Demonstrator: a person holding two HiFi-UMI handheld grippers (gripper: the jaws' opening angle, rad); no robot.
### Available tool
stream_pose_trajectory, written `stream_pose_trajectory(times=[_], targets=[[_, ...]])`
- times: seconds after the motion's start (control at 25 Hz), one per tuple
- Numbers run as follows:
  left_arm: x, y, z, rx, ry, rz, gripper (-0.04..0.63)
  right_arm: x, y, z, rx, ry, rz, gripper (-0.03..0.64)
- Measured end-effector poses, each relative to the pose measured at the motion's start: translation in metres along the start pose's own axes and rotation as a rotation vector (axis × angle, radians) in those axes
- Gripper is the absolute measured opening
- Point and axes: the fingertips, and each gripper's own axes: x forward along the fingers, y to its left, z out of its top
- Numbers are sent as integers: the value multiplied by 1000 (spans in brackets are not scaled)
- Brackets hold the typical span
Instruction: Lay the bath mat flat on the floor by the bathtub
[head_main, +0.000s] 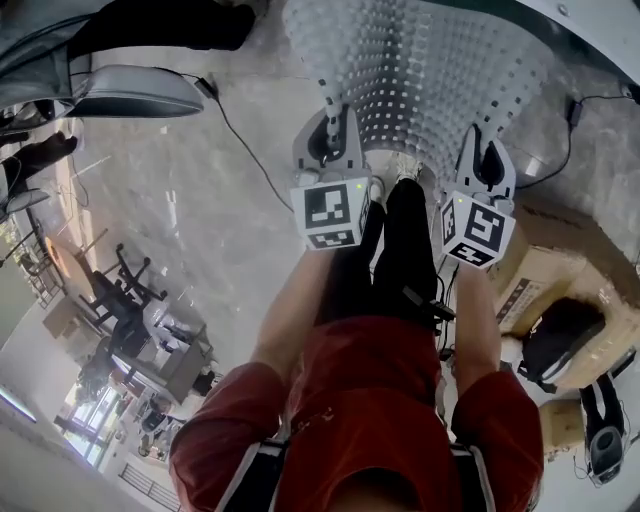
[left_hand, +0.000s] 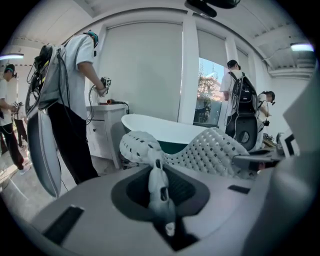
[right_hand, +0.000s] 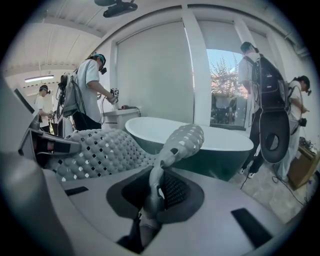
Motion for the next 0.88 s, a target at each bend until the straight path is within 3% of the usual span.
stream_pose_trajectory(times=[0.16,0.4,0.88], targets=[[23,16,-59,-22,51,-3,57,26,12,-57,-13,42,8,49],[58,39,-113,-31,89,-6,57,67,28,-113,-43,90,33,49],[163,56,-207,-20,63,-12,57,162,17,-205,-120,88,80,49]])
